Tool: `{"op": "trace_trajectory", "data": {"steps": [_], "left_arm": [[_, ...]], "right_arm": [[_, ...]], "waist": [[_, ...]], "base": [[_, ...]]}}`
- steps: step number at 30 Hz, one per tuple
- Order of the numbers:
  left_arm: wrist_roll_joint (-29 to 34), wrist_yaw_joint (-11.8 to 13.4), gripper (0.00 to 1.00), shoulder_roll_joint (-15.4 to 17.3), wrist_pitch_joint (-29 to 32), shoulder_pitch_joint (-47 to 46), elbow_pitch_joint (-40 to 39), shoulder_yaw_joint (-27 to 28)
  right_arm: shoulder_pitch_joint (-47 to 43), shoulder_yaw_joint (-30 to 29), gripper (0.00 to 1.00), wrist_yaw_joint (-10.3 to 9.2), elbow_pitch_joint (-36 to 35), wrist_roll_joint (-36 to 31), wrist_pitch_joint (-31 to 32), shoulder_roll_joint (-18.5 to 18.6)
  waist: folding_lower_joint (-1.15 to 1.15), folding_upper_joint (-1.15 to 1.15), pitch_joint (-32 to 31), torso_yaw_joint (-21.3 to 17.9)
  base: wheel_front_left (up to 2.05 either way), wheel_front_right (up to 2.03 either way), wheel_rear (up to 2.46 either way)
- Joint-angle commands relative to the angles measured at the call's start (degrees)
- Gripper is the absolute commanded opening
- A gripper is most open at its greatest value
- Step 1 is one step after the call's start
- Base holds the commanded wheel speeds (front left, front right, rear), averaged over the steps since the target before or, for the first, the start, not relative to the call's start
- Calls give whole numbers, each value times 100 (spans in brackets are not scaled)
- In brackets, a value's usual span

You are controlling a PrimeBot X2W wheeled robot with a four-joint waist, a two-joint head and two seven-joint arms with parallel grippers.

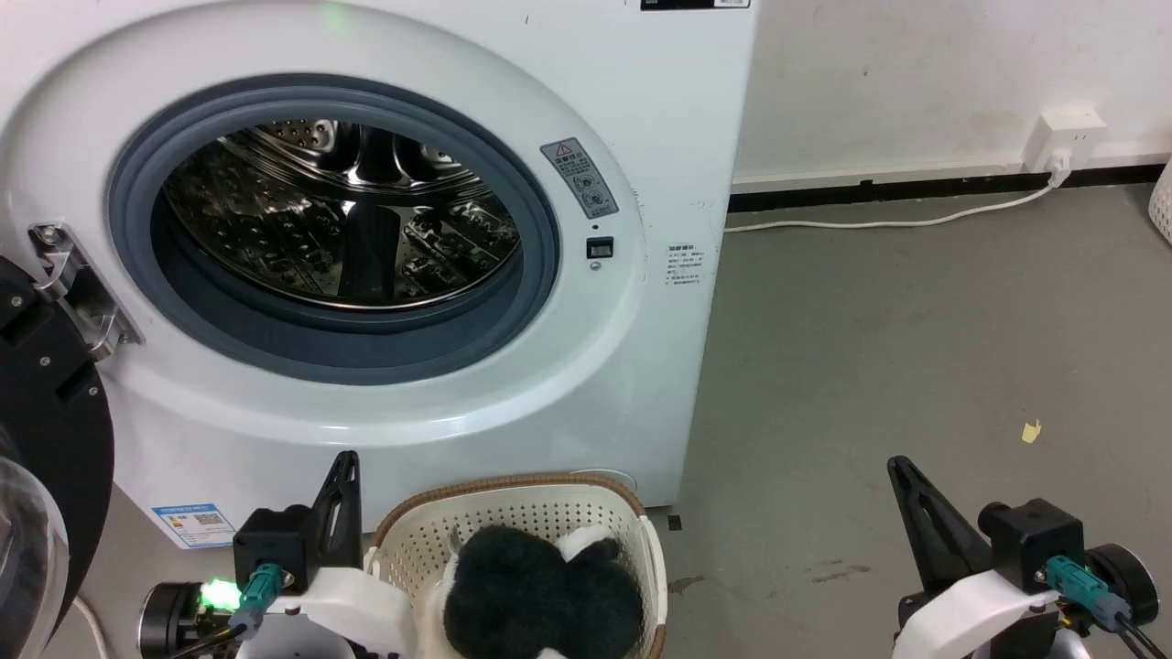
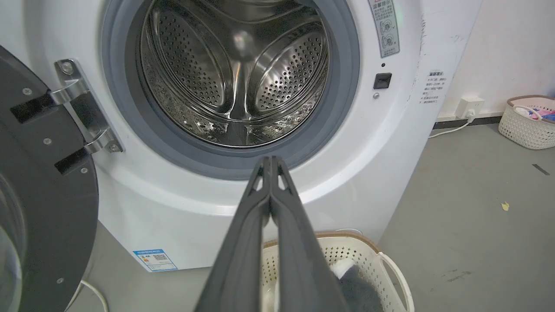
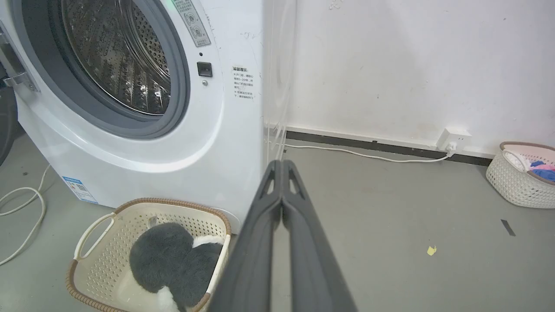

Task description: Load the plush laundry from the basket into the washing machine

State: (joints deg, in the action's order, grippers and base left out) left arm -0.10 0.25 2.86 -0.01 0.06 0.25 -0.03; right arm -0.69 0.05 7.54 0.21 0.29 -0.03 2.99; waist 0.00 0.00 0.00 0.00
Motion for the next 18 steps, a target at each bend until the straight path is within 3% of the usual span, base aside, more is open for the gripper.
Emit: {"op": "trace_trajectory", "data": {"steps": [1, 6, 7, 18], "left_arm": [[10, -25, 0, 1, 1, -6, -25, 3], [10, -25, 0, 1, 1, -6, -25, 3], [-1, 0, 100, 0, -1, 0, 0, 1], [-124, 50, 100, 0, -85, -8, 75, -107]], "right_arm": [[69, -5, 0, -5, -21, -29, 3, -12], [69, -5, 0, -5, -21, -29, 3, -12], [0, 1, 100, 0, 0, 1, 0, 0], [-33, -11, 100, 0, 70, 157, -86, -1]], "waist": [[0, 0, 0, 0], [0, 0, 0, 0], [0, 0, 0, 0], [0, 0, 4, 3]], "base": [[0, 0, 0], [0, 0, 0], [0, 0, 0], [0, 0, 0]]}}
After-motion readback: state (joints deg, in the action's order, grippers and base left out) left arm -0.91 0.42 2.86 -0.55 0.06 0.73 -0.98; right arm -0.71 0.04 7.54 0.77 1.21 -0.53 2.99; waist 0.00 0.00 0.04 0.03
